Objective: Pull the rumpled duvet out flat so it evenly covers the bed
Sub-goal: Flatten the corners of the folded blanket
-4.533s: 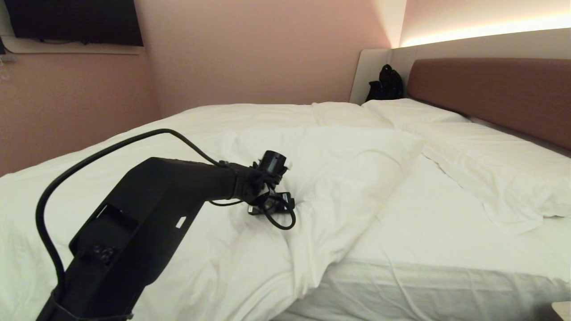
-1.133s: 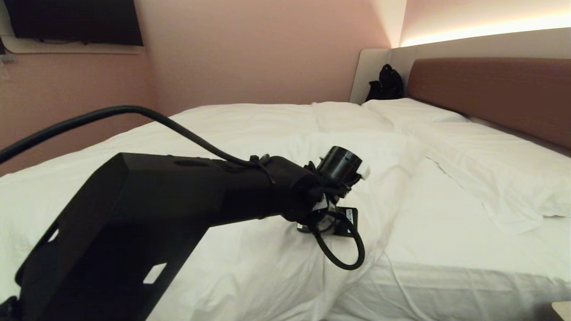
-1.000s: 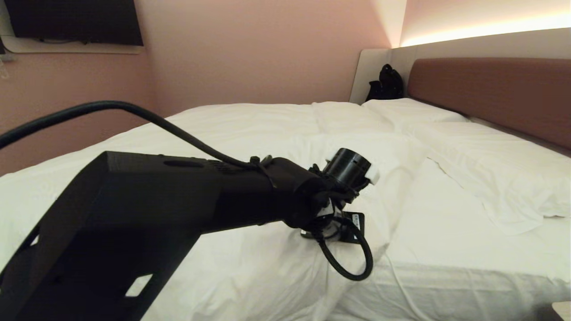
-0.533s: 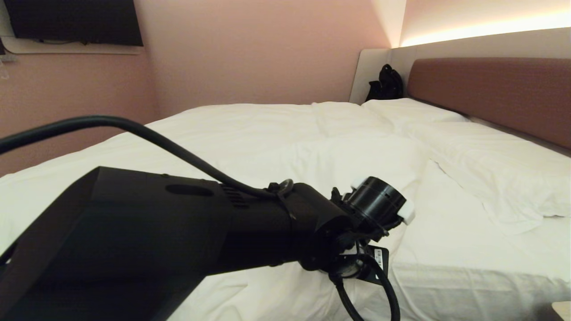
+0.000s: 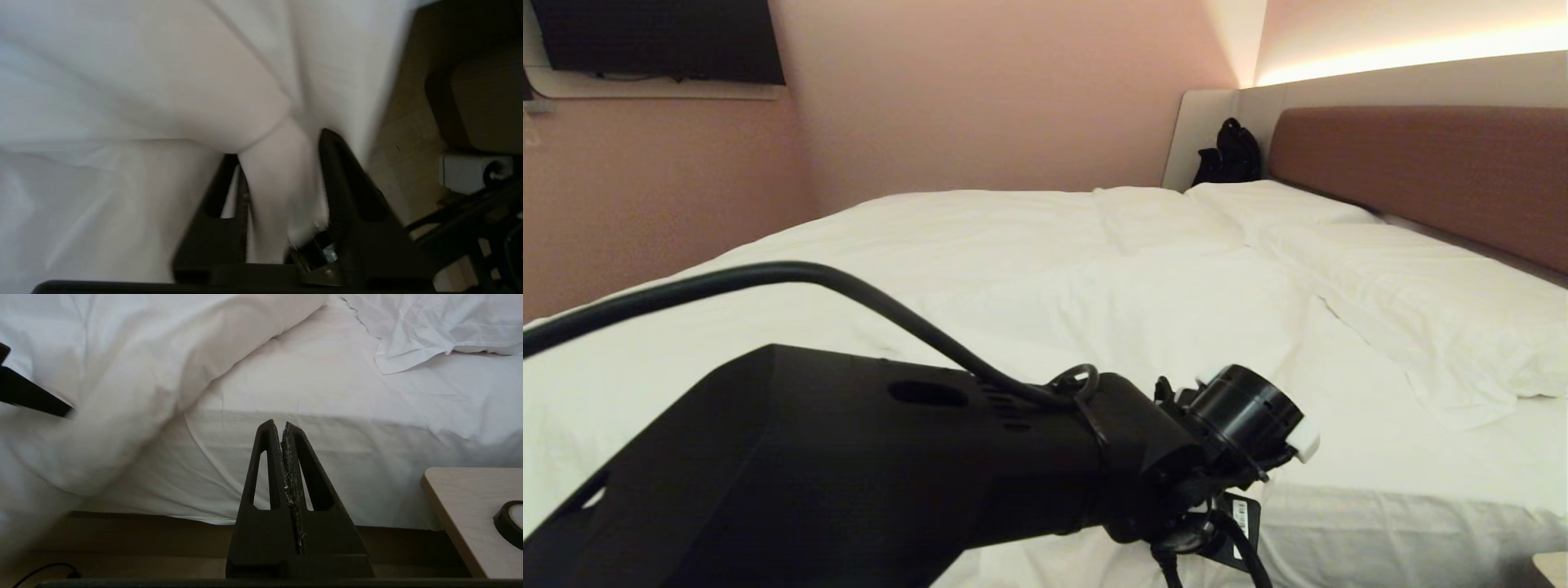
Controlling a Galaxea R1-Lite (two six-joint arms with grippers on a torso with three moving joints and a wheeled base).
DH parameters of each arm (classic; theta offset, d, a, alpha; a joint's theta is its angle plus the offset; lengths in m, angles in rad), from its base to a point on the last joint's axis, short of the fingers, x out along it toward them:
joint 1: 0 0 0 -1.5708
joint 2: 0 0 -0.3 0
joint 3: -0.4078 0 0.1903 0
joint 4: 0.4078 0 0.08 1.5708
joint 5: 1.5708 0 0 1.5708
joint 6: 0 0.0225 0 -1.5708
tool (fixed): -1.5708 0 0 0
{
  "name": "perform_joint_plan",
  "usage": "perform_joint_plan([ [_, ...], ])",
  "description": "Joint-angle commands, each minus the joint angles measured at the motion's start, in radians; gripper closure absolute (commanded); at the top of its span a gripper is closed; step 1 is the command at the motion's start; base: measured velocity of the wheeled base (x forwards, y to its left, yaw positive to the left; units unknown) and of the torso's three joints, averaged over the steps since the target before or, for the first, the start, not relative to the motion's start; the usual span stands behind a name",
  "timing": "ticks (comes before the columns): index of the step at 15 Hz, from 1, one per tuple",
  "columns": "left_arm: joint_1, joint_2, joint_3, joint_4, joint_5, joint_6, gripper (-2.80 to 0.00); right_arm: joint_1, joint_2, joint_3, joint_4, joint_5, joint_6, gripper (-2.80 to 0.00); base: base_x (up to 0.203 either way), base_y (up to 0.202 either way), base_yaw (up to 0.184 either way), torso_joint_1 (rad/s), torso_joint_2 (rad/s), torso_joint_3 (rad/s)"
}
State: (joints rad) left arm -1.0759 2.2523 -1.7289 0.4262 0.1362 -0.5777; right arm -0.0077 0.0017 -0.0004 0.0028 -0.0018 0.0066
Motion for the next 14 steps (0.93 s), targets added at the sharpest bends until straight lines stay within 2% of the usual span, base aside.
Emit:
perform_joint_plan([
  [1,-0.006,0.008,-0.006,-0.001,0.005,-0.004,-2.80,0.000,0.000,0.000,0.000,0.000,0.001,0.00,0.000,0.000,0.000,0.000,0.00,0.000],
  [6,-0.032,-0.057,-0.012,-0.002,0.025,-0.024,-2.80,0.000,0.000,0.000,0.000,0.000,0.000,0.00,0.000,0.000,0.000,0.000,0.00,0.000],
  [8,-0.004,-0.113,-0.015,-0.002,0.079,-0.030,-2.80,0.000,0.000,0.000,0.000,0.000,0.000,0.00,0.000,0.000,0.000,0.000,0.00,0.000],
  [9,0.021,-0.140,-0.016,-0.002,0.102,-0.029,0.00,0.000,0.000,0.000,0.000,0.000,0.000,0.00,0.000,0.000,0.000,0.000,0.00,0.000],
  [12,0.091,-0.228,-0.017,0.001,0.112,-0.016,0.00,0.000,0.000,0.000,0.000,0.000,0.000,0.00,0.000,0.000,0.000,0.000,0.00,0.000],
  [14,0.161,-0.296,-0.026,0.000,0.115,0.027,0.00,0.000,0.000,0.000,0.000,0.000,0.001,0.00,0.000,0.000,0.000,0.000,0.00,0.000],
])
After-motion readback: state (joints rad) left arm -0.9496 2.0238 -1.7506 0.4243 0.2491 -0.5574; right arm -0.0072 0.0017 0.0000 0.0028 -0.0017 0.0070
